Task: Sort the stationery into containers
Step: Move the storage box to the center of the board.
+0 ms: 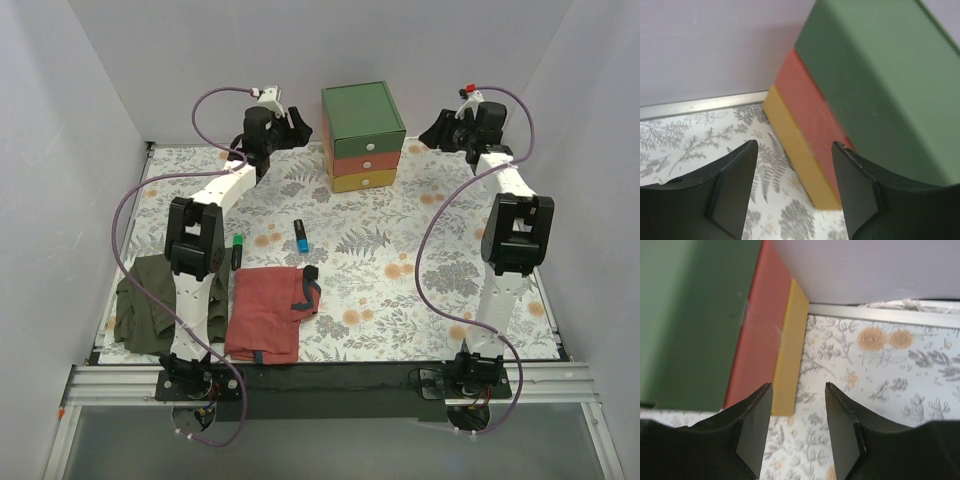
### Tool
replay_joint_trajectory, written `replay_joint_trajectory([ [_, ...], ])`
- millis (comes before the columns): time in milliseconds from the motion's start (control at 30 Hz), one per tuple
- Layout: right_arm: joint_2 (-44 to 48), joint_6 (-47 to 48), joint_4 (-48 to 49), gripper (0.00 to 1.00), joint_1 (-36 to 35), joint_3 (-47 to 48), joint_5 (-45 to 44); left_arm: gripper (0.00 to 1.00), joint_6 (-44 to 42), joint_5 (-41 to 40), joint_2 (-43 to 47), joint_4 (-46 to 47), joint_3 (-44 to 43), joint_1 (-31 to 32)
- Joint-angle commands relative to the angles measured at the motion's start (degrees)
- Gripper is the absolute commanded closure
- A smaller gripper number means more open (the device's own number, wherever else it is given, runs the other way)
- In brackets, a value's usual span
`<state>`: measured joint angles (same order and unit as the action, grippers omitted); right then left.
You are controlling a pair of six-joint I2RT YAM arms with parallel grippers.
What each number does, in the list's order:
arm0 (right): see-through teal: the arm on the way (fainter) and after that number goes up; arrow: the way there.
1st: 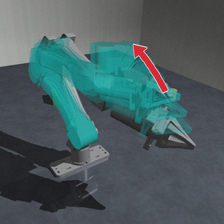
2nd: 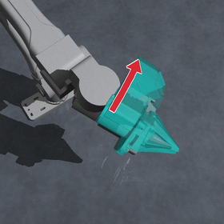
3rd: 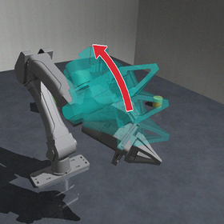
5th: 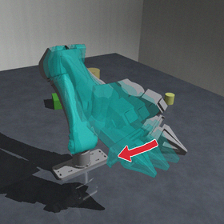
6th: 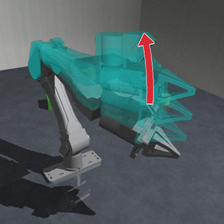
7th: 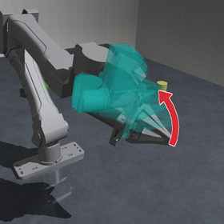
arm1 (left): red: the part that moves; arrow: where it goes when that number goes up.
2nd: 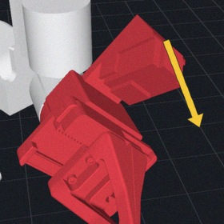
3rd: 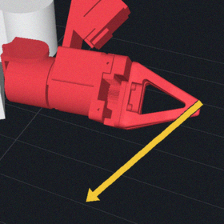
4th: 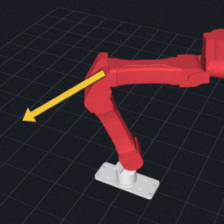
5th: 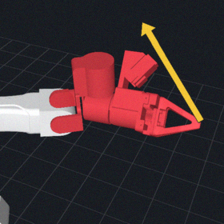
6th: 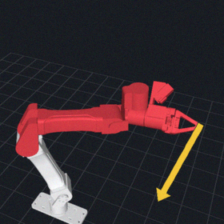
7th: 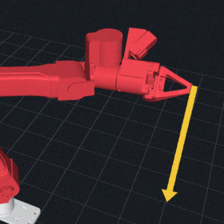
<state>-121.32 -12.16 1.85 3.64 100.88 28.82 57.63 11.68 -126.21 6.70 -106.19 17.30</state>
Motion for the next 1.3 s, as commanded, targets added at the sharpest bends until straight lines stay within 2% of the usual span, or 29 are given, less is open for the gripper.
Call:
replay_joint_trajectory([
  [0, -7.87, -1.11, 3.16, 0.45, -1.53, 10.72, -2.44, 0.46, 0.3, -6.91, -7.01, 5.86, -5.59, 0.54],
  [100, -13.93, -1.55, 5.0, 0.45, -2.84, 17.93, -3.07, 0.58, -0.14, -13.75, -13.61, 8.15, -12.88, 0.72],
  [167, -18.22, -1.9, 6.41, 0.45, -3.55, 21.01, -3.94, 0.67, -2.33, -15.45, -18.18, 9.73, -17.27, 0.89],
  [267, -23.08, -2.16, 8.25, 0.43, -7.06, 26.37, -5.96, 0.74, -3.13, -16.43, -22.49, 10.09, -20.89, 1.07],
  [433, -26.86, -3.13, 10.72, 0.43, -10.75, 29.02, -6.15, 0.77, -4.36, -13.89, -27.24, 11.23, -24.76, 2.82],
  [700, -23.27, -4.98, 10.63, 0.45, -14.27, 21.12, -2.72, 0.78, -2.79, -7.2, -27.16, 12.9, -24.42, 6.6],
  [833, -20.55, -5.15, 10.37, 0.46, -15.59, 17.52, -2.36, 0.82, -0.67, -4.84, -23.83, 13.25, -18.46, 7.57],
  [933, -17.22, -5.33, 10.11, 0.48, -17.17, 13.12, -0.61, 0.96, -1.03, 1.84, -19.52, 14.39, -13.79, 8.27],
  [1000, -15.27, -6.29, 9.84, 0.49, -17.87, 8.91, 0.36, 1.0, 0.11, 5.08, -16.02, 14.39, -9.22, 9.06],
  [1267, -2.18, -8.4, 7.91, 0.51, -18.58, -8.93, 3.7, 1.0, 1.35, 8.97, -2.4, 12.99, 7.65, 11.61],
])
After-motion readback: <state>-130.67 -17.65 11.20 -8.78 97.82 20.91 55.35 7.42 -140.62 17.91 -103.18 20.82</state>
